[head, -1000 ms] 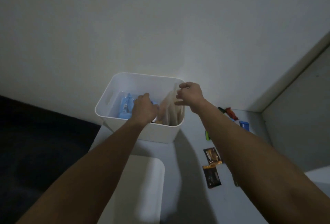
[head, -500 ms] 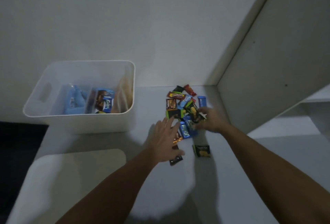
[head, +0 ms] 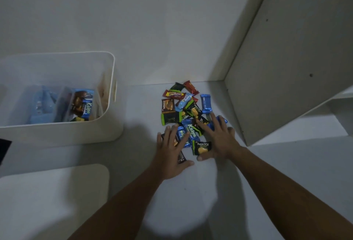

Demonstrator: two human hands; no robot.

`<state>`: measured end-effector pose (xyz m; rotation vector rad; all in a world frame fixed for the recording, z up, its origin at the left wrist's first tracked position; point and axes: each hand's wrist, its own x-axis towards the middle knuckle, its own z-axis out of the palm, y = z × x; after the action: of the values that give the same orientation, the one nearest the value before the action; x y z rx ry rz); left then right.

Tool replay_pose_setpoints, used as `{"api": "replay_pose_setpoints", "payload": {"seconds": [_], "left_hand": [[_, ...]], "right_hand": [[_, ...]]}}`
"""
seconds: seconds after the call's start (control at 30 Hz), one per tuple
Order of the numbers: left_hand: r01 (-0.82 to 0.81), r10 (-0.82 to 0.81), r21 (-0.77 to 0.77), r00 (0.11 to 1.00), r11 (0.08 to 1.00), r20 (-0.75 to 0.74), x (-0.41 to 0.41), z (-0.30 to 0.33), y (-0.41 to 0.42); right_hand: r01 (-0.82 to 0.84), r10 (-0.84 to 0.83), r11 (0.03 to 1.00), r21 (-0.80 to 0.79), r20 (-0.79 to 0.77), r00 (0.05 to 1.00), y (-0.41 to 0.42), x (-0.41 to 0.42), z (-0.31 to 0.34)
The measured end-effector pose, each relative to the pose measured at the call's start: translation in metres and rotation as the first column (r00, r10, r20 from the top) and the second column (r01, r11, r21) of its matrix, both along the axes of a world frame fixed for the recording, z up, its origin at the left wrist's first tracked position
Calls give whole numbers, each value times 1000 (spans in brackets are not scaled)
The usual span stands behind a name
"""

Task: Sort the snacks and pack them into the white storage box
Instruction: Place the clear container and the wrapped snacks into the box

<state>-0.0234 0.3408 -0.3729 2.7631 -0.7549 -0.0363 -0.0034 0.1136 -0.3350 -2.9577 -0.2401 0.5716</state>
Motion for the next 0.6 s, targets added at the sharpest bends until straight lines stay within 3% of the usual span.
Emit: {"api": "replay_pose_setpoints", "payload": {"seconds": [0.2, 0.33, 0.43, 0.6], "left_hand": [[-82, 88, -49, 986, 995, 139, 11, -5, -9], [-146, 148, -28, 978, 989, 148, 10, -5, -10], [-149, 152, -37, 982, 988, 108, 7, -2, -9], [-144, 147, -170, 989, 975, 5, 0, 4, -3]], "right_hand": [[-59, 58, 998, 5, 119, 991, -11, 13, -1], [37, -75, 970, 239, 151, 986, -6, 4, -5], [172, -217, 906, 388, 76, 973, 2, 2, 0], [293, -342, 847, 443, 34, 939, 13, 3, 14]]}}
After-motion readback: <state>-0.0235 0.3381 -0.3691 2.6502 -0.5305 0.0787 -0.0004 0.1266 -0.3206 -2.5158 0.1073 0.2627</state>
